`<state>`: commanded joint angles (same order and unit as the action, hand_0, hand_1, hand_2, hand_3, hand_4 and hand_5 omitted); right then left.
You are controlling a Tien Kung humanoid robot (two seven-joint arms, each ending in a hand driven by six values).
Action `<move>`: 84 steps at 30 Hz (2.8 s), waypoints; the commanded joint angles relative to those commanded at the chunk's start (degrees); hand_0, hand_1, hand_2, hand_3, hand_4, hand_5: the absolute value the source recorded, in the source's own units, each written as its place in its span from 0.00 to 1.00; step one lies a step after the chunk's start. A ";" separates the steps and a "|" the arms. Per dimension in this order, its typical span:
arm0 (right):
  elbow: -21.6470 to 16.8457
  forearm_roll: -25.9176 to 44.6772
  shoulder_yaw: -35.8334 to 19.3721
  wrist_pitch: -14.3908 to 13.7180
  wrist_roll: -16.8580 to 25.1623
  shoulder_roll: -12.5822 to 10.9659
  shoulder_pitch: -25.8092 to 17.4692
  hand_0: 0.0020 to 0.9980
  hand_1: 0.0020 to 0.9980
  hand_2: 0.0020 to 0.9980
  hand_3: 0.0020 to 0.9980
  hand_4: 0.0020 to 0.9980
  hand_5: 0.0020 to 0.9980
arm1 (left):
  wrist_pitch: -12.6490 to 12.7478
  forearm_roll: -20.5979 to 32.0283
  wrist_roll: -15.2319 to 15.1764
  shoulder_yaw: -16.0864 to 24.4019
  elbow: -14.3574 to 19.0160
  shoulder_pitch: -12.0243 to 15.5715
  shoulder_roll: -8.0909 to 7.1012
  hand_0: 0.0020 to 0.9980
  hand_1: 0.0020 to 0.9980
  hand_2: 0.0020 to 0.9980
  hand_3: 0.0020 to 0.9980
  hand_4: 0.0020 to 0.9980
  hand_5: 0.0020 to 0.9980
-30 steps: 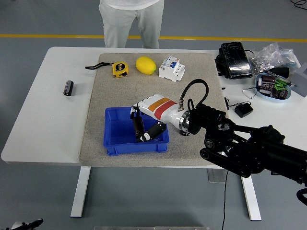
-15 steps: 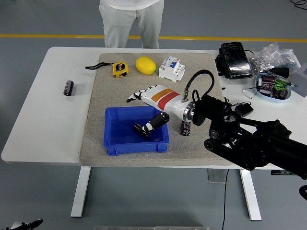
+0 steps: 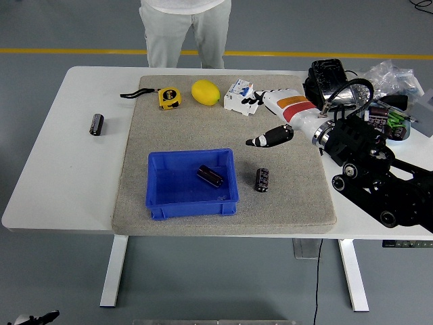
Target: Pick up the battery,place it into the box
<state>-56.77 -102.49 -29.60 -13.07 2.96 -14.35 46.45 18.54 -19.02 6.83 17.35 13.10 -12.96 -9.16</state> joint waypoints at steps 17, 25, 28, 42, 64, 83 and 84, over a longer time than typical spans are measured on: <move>1.70 -1.79 0.08 0.81 0.66 0.06 -6.25 0.64 0.66 0.71 0.76 1.00 0.33 | -0.13 0.23 -0.25 -0.31 0.07 0.13 0.31 0.68 0.65 0.71 0.61 0.63 0.48; 4.56 0.43 2.94 0.12 1.45 1.51 -6.68 0.64 0.66 0.71 0.75 1.00 0.33 | -0.18 -0.16 -0.10 -0.16 0.15 0.02 0.44 0.68 0.65 0.71 0.61 0.63 0.48; 8.17 2.27 3.59 -0.44 1.96 3.12 -5.96 0.64 0.66 0.71 0.75 1.00 0.33 | -0.27 -0.68 0.12 0.16 0.25 -0.03 0.52 0.68 0.65 0.71 0.61 0.63 0.48; 10.51 3.34 4.17 -0.25 2.12 4.53 -7.04 0.62 0.62 0.67 0.72 1.00 0.33 | -0.28 0.02 -0.11 -0.33 0.30 0.33 0.55 0.68 0.65 0.71 0.61 0.63 0.48; 12.16 5.33 6.23 -2.29 1.01 5.19 -7.11 0.47 0.39 0.44 0.46 0.88 0.29 | -0.40 -0.65 0.12 -0.15 0.47 0.35 0.71 0.68 0.67 0.71 0.61 0.63 0.49; -2.39 0.85 1.19 -4.83 -3.39 3.38 -3.12 0.48 0.39 0.43 0.46 0.87 0.28 | -0.30 -0.30 -0.03 -0.34 0.36 -0.25 0.42 0.69 0.65 0.70 0.61 0.63 0.49; -3.60 1.04 1.32 -5.21 -3.61 3.50 -3.06 0.48 0.39 0.43 0.46 0.87 0.28 | -0.30 -0.28 -0.05 -0.33 0.35 -0.24 0.41 0.69 0.65 0.70 0.61 0.63 0.49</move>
<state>-60.37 -101.44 -28.28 -18.28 -0.65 -10.85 43.40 18.24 -19.31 6.79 17.02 13.46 -13.20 -8.76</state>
